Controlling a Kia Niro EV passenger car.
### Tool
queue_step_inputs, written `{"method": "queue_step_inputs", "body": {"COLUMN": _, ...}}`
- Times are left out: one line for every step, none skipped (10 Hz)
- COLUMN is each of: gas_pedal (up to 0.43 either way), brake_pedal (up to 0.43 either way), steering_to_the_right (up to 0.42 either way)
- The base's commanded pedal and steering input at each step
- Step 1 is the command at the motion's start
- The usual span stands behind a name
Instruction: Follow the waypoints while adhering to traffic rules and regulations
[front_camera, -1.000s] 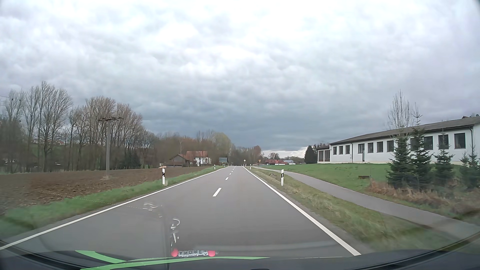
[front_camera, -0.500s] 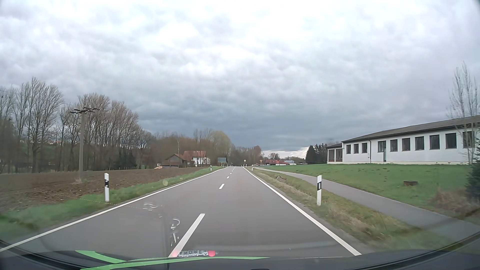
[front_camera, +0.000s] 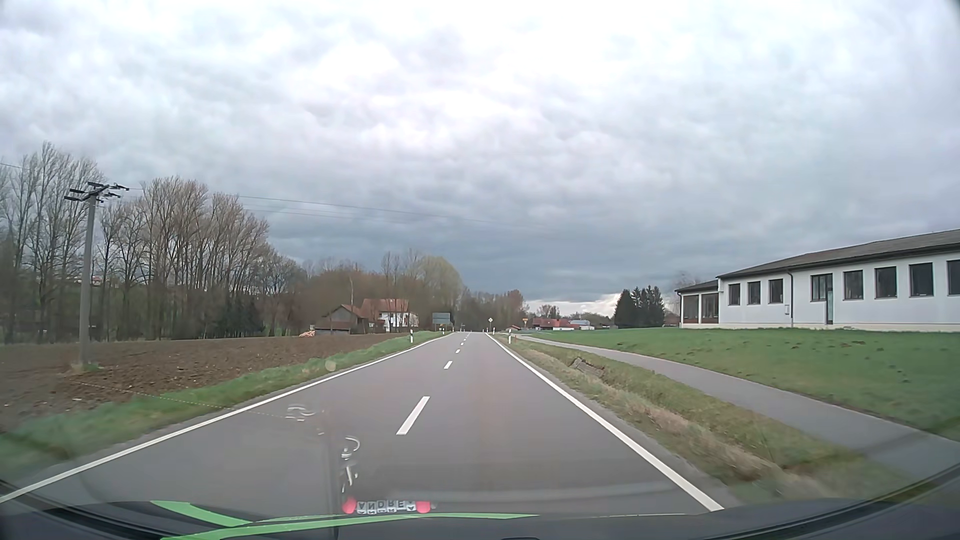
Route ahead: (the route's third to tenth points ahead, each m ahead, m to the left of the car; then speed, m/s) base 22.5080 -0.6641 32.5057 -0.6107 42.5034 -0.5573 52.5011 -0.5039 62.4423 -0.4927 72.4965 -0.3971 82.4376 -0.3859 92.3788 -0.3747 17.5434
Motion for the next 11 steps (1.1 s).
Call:
{"method": "queue_step_inputs", "body": {"gas_pedal": 0.319, "brake_pedal": 0.000, "steering_to_the_right": 0.001}}
{"method": "queue_step_inputs", "body": {"gas_pedal": 0.319, "brake_pedal": 0.000, "steering_to_the_right": 0.001}}
{"method": "queue_step_inputs", "body": {"gas_pedal": 0.319, "brake_pedal": 0.000, "steering_to_the_right": 0.001}}
{"method": "queue_step_inputs", "body": {"gas_pedal": 0.319, "brake_pedal": 0.000, "steering_to_the_right": 0.001}}
{"method": "queue_step_inputs", "body": {"gas_pedal": 0.319, "brake_pedal": 0.000, "steering_to_the_right": 0.001}}
{"method": "queue_step_inputs", "body": {"gas_pedal": 0.319, "brake_pedal": 0.000, "steering_to_the_right": 0.001}}
{"method": "queue_step_inputs", "body": {"gas_pedal": 0.319, "brake_pedal": 0.000, "steering_to_the_right": 0.001}}
{"method": "queue_step_inputs", "body": {"gas_pedal": 0.319, "brake_pedal": 0.000, "steering_to_the_right": 0.001}}
{"method": "queue_step_inputs", "body": {"gas_pedal": 0.319, "brake_pedal": 0.000, "steering_to_the_right": 0.001}}
{"method": "queue_step_inputs", "body": {"gas_pedal": 0.319, "brake_pedal": 0.000, "steering_to_the_right": 0.001}}
{"method": "queue_step_inputs", "body": {"gas_pedal": 0.319, "brake_pedal": 0.000, "steering_to_the_right": 0.001}}
